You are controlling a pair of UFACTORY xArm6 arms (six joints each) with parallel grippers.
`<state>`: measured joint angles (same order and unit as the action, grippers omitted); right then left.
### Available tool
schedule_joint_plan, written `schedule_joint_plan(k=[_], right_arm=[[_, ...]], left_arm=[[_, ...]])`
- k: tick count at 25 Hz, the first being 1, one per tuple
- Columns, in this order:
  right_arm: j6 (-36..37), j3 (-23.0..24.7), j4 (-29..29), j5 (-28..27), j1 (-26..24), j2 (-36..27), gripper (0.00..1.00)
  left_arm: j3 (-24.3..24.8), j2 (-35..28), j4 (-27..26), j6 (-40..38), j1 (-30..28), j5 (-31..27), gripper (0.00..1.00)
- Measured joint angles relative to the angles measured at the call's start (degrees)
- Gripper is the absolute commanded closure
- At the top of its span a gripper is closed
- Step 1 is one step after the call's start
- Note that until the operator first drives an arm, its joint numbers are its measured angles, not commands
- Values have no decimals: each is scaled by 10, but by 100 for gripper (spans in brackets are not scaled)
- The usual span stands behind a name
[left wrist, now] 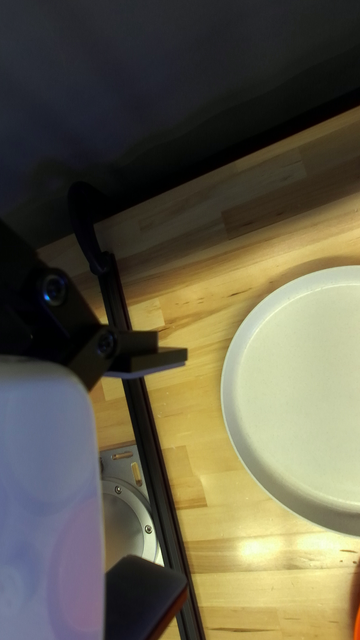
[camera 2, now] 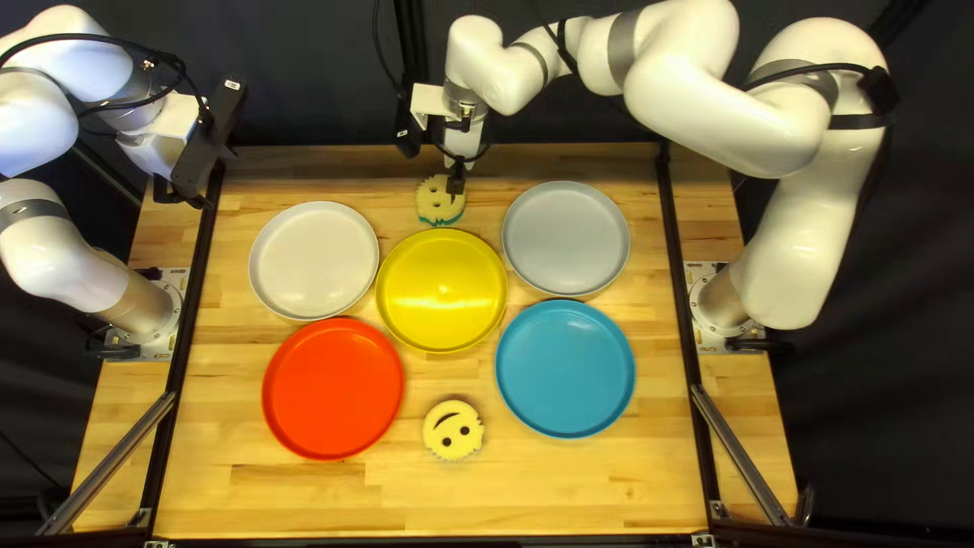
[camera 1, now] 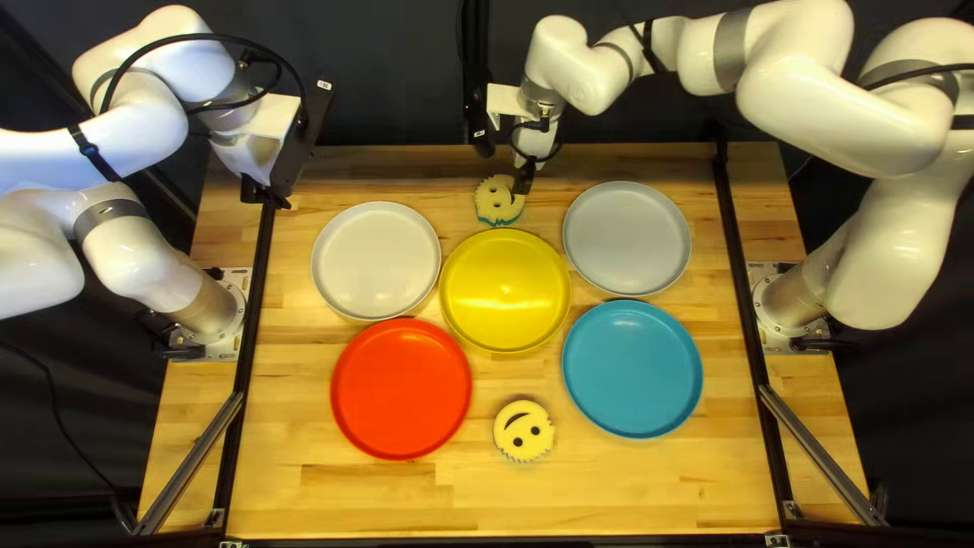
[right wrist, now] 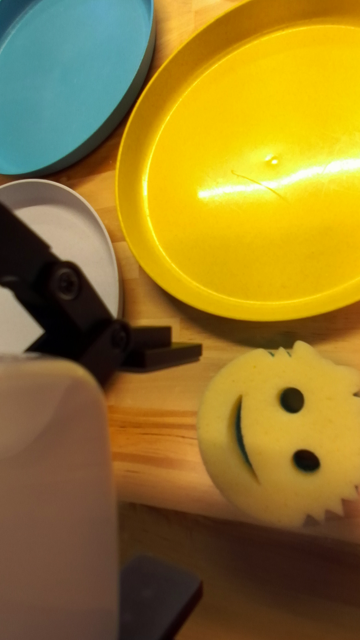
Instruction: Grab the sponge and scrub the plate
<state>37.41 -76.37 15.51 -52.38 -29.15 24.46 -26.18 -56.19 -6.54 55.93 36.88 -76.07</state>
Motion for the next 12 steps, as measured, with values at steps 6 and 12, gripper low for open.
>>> schedule_joint_plan(k=[6, 12], right_arm=[[16, -41, 11, -13, -7, 44, 0], [23, -87, 13, -33, -6, 83, 0]], left_arm=[[0, 0, 0, 0, 0, 0, 0], [0, 0, 0, 0, 0, 0, 0]])
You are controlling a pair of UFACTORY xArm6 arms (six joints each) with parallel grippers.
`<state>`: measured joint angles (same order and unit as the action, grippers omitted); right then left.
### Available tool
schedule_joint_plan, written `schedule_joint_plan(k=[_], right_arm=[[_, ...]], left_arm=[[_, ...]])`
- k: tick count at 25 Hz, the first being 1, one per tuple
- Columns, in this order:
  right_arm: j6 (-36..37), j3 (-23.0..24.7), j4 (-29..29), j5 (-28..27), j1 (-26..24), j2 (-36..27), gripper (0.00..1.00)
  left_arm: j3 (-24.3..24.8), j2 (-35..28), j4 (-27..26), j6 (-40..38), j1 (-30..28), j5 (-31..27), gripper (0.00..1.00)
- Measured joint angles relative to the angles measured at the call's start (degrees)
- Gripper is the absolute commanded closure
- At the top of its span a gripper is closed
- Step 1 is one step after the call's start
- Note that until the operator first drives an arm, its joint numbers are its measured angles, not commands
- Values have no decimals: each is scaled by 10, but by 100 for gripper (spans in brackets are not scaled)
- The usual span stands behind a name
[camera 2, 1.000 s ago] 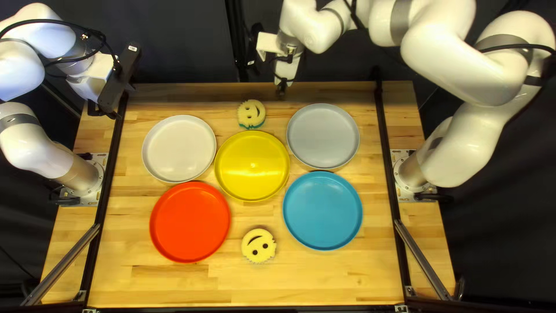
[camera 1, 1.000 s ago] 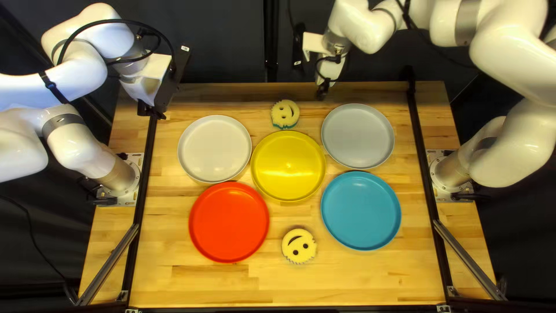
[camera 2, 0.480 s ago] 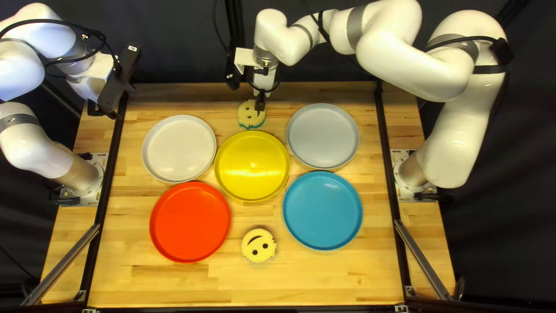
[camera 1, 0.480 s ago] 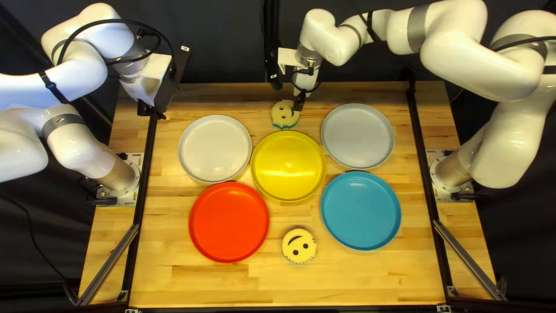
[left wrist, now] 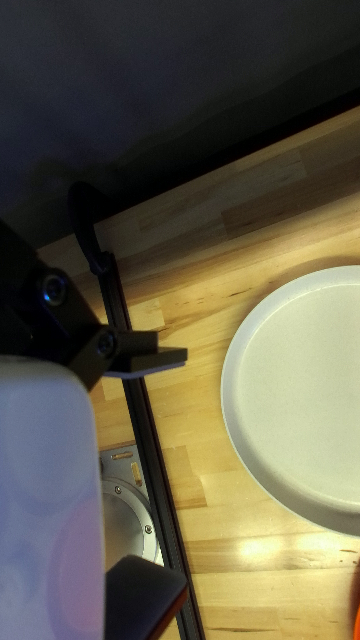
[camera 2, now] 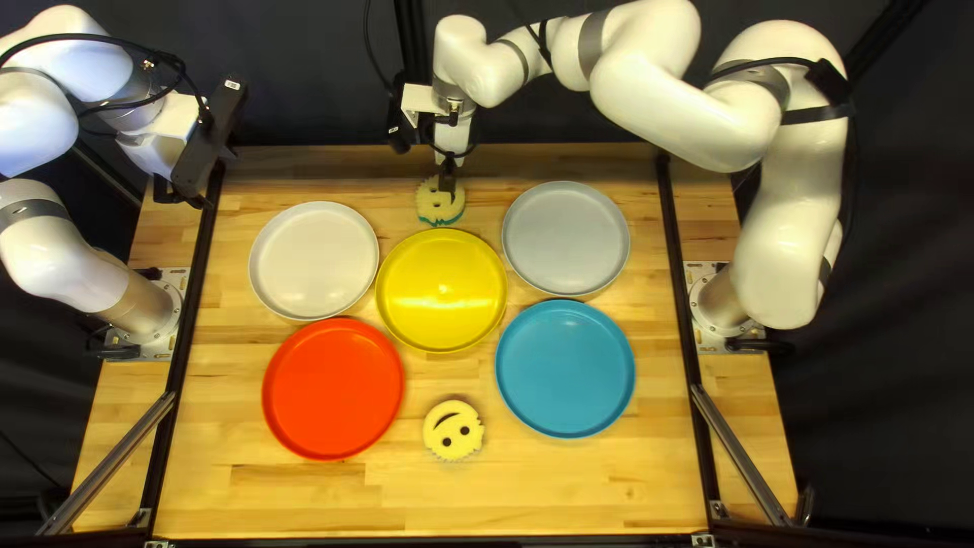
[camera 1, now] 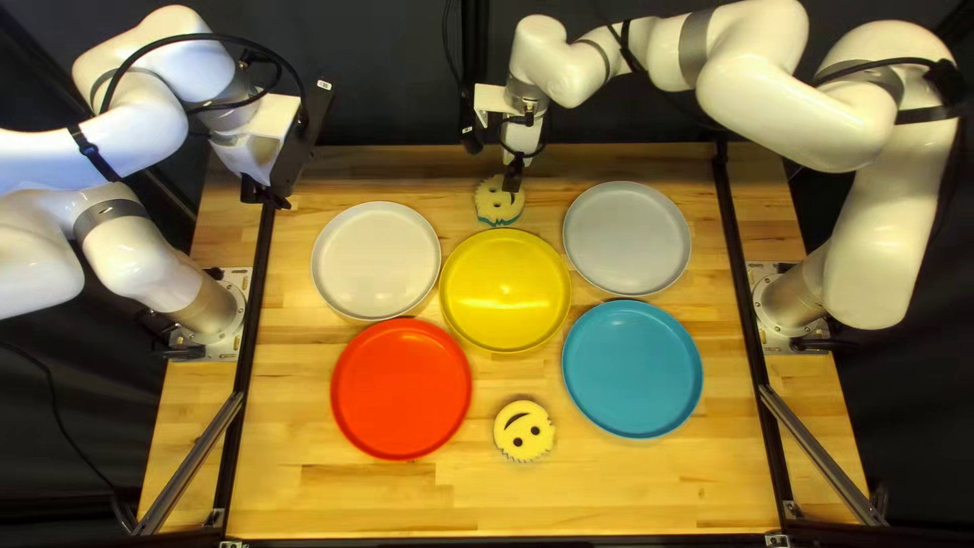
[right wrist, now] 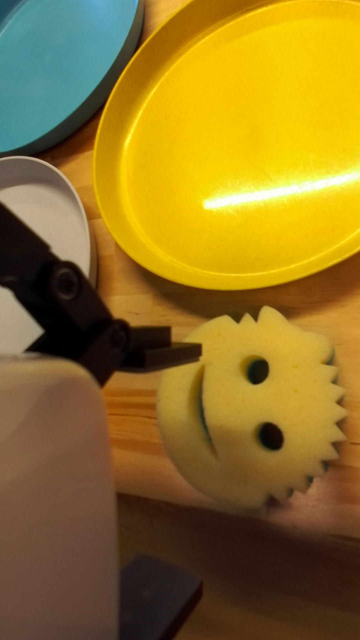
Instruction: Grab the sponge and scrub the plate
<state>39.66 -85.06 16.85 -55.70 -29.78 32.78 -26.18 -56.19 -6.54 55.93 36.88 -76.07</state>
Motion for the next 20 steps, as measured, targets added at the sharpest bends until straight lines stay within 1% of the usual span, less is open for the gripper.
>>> schedule_joint_plan(k=[5, 17, 19, 20], right_arm=[[5, -32, 0, -14, 2, 29, 0], [16, -88, -1, -42, -2, 73, 0], [18, -93, -1, -45, -3, 77, 5], [19, -95, -1, -46, -3, 79, 17]], left_arm=[[0, 0, 0, 0, 0, 0, 0], [0, 0, 0, 0, 0, 0, 0], [0, 0, 0, 0, 0, 0, 0], [0, 0, 0, 0, 0, 0, 0]])
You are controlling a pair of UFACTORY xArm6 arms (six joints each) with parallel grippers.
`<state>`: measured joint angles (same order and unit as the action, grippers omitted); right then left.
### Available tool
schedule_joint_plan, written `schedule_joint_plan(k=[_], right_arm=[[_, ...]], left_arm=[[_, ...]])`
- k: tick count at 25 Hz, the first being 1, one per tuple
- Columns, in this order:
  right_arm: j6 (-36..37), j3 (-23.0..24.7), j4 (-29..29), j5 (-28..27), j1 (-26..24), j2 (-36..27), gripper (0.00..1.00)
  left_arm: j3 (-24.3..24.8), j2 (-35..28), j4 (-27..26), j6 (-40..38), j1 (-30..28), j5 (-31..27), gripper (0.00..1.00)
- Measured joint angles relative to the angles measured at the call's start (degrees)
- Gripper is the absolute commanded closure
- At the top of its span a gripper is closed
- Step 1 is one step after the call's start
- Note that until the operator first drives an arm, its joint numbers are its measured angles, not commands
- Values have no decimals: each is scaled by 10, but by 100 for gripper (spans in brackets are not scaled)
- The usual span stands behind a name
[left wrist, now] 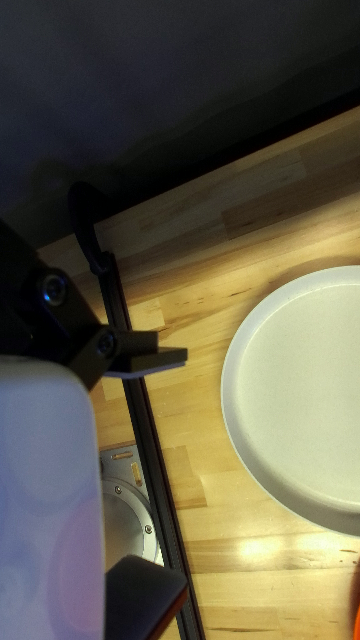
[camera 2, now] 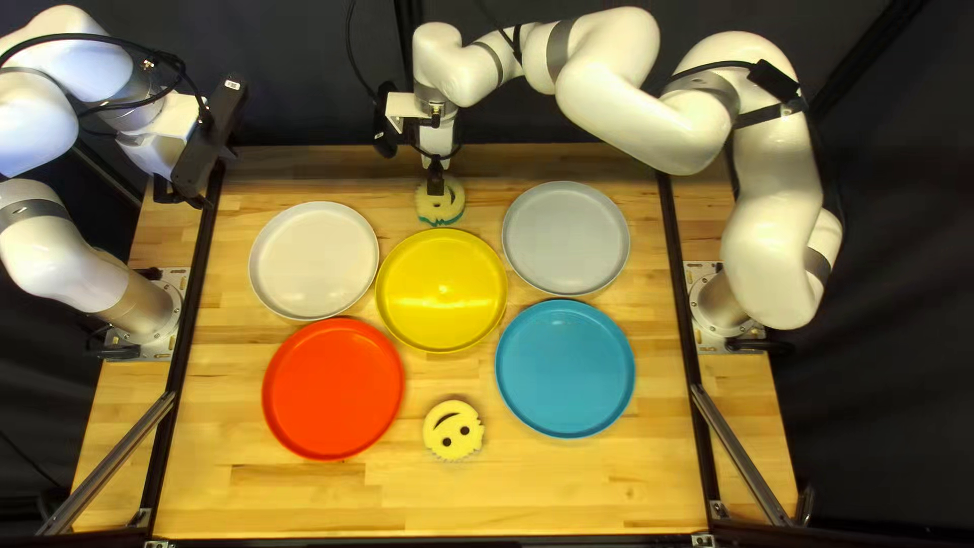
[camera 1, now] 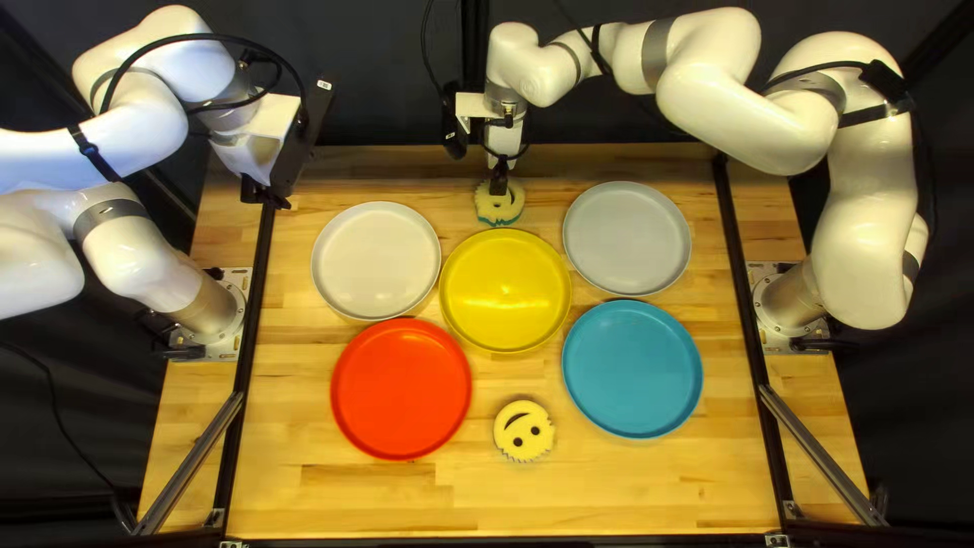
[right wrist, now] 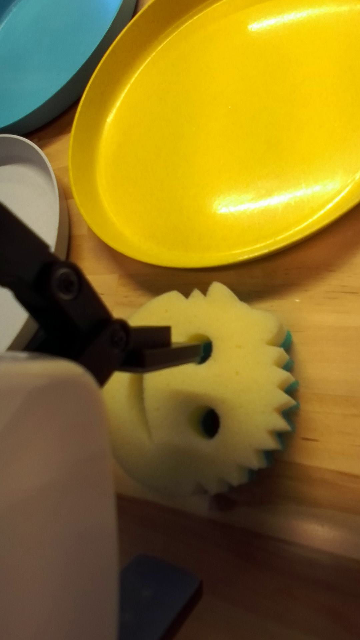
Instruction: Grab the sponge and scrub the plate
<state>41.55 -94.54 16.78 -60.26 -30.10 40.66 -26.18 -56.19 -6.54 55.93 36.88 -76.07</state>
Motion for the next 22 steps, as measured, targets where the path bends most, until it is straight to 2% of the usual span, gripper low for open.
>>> schedule_joint_plan(k=[1, 2, 3, 5, 14, 22], right_arm=[[1, -2, 0, -1, -1, 1, 21], [1, -2, 0, -2, -1, 2, 71], [2, -2, 0, -2, -1, 2, 96], [2, 0, 0, -2, -1, 1, 100], [5, 13, -1, 3, 0, -9, 100], [-3, 67, -14, 9, 9, -66, 100]], left_arm=[[0, 0, 0, 0, 0, 0, 0], [0, 0, 0, 0, 0, 0, 0], [0, 0, 0, 0, 0, 0, 0], [0, 0, 0, 0, 0, 0, 0], [0, 0, 0, 0, 0, 0, 0], [0, 0, 0, 0, 0, 0, 0]])
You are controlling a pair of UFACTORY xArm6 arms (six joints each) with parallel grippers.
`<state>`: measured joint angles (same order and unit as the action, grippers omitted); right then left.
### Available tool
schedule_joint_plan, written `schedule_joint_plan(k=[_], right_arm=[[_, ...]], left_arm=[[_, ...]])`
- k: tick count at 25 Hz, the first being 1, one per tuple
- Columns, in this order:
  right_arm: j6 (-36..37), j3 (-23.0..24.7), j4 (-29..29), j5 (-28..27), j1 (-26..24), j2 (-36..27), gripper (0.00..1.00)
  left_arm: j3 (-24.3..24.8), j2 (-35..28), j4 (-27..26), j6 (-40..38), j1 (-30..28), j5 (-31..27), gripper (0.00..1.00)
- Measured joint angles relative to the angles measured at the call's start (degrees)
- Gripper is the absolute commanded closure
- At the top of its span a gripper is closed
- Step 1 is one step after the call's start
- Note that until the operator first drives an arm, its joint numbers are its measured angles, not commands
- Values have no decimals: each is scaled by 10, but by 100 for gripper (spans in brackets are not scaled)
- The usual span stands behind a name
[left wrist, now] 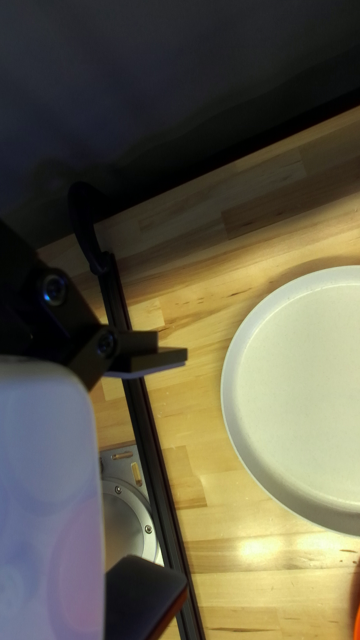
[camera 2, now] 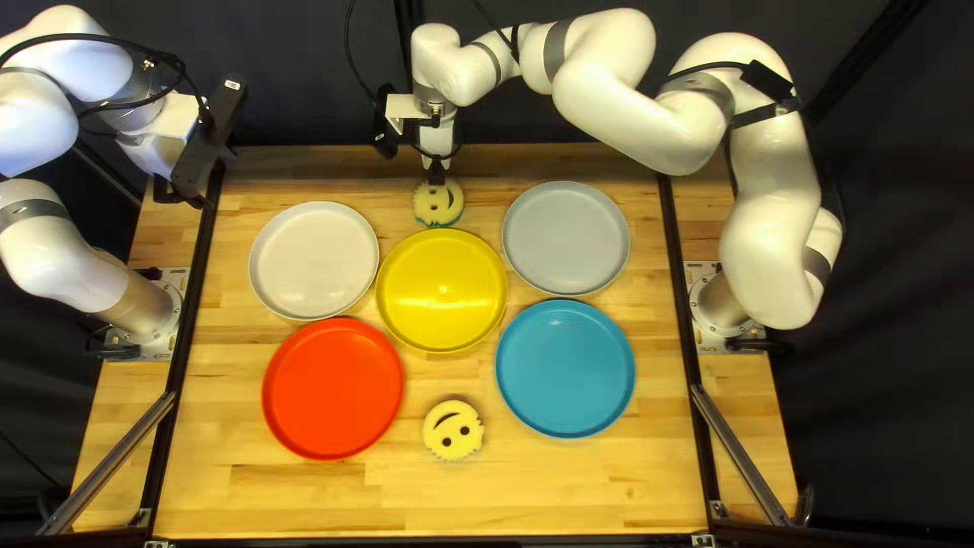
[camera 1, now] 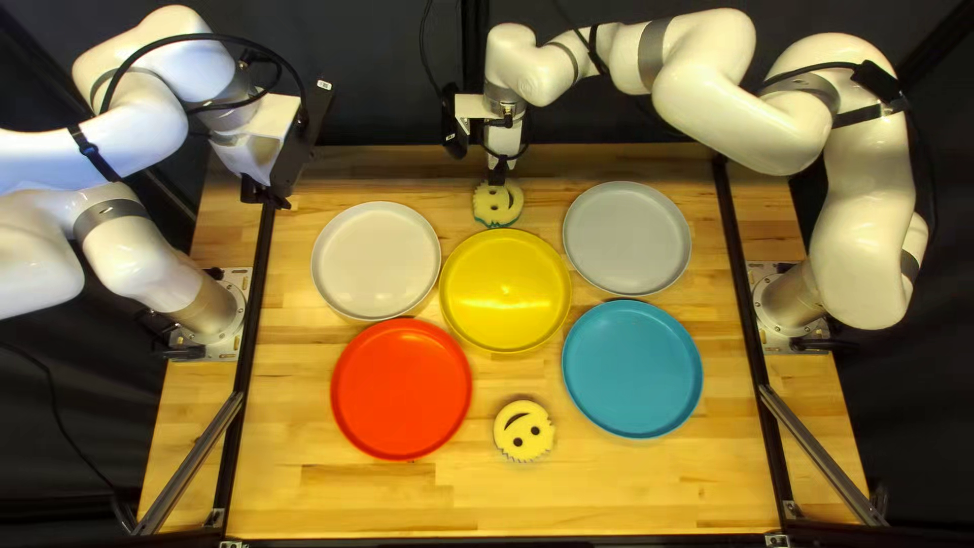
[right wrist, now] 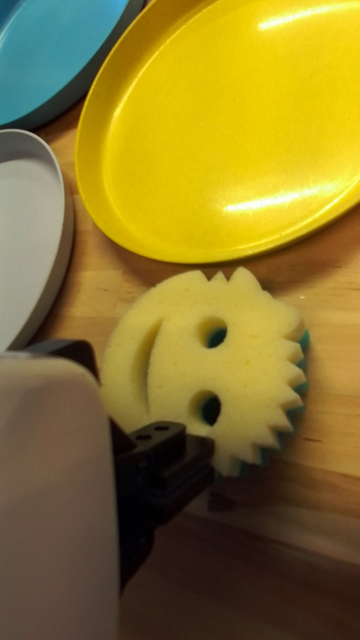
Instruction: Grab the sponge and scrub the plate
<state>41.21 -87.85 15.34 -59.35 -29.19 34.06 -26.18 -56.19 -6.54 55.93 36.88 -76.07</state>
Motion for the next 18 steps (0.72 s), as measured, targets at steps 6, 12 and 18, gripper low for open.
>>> schedule_joint_plan(k=[6, 12, 18], right_arm=[[-8, 86, -26, -8, -3, -100, 100], [-26, 198, -62, -8, -3, -212, 100], [-71, 307, -111, 24, 10, -292, 100]], left_arm=[[0, 0, 0, 0, 0, 0, 0], [0, 0, 0, 0, 0, 0, 0], [0, 0, 0, 0, 0, 0, 0]])
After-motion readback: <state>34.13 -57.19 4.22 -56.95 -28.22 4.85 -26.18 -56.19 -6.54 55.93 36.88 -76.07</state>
